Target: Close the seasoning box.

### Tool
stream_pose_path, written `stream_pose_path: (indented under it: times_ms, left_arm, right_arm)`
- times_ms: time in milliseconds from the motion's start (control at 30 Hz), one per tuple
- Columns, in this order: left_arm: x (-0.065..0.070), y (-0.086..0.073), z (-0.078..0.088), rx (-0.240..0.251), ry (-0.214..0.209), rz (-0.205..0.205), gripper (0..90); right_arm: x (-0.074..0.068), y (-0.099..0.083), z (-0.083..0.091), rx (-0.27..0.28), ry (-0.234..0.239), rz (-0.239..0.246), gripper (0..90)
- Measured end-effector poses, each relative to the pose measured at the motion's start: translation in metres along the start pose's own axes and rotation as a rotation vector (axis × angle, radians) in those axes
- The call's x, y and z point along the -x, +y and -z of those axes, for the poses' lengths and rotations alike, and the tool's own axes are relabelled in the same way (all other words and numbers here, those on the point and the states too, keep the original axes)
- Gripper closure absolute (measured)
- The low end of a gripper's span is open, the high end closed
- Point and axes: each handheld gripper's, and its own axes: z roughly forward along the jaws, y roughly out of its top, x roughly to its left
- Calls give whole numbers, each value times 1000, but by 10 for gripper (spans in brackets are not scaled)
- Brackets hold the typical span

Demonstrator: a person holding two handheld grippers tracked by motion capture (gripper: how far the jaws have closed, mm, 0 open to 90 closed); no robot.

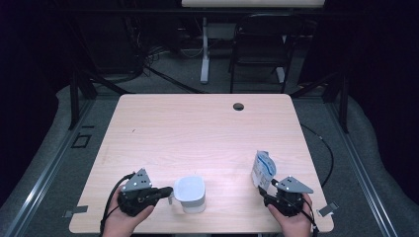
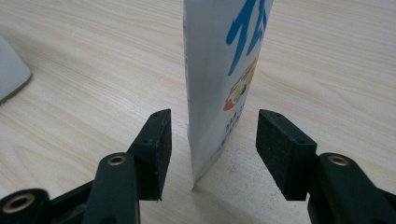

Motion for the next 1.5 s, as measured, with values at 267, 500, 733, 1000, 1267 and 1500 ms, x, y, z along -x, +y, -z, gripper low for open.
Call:
stream_pose_path:
  times_ms: [267, 500, 733, 1000, 1267, 1500]
  left_arm:
    - [-16, -5, 10, 22, 32, 43, 900]
    - [-31, -12, 19, 39, 57, 90, 900]
    - [-55, -26, 28, 55, 103, 164, 900]
    - [-74, -44, 28, 40, 150, 238, 900]
    - [-89, -63, 16, -6, 164, 302, 900]
    - [-102, -79, 14, 8, 184, 372, 900]
  right_arm:
    - [0, 0, 0, -5, -4, 2, 454]
    - [0, -1, -1, -9, -1, -2, 453]
    - [0, 0, -1, -17, 0, 8, 453]
    - [-2, 0, -1, -25, -2, 16, 454]
    - [-2, 0, -2, -31, -2, 28, 453]
    - [-5, 0, -4, -33, 0, 34, 454]
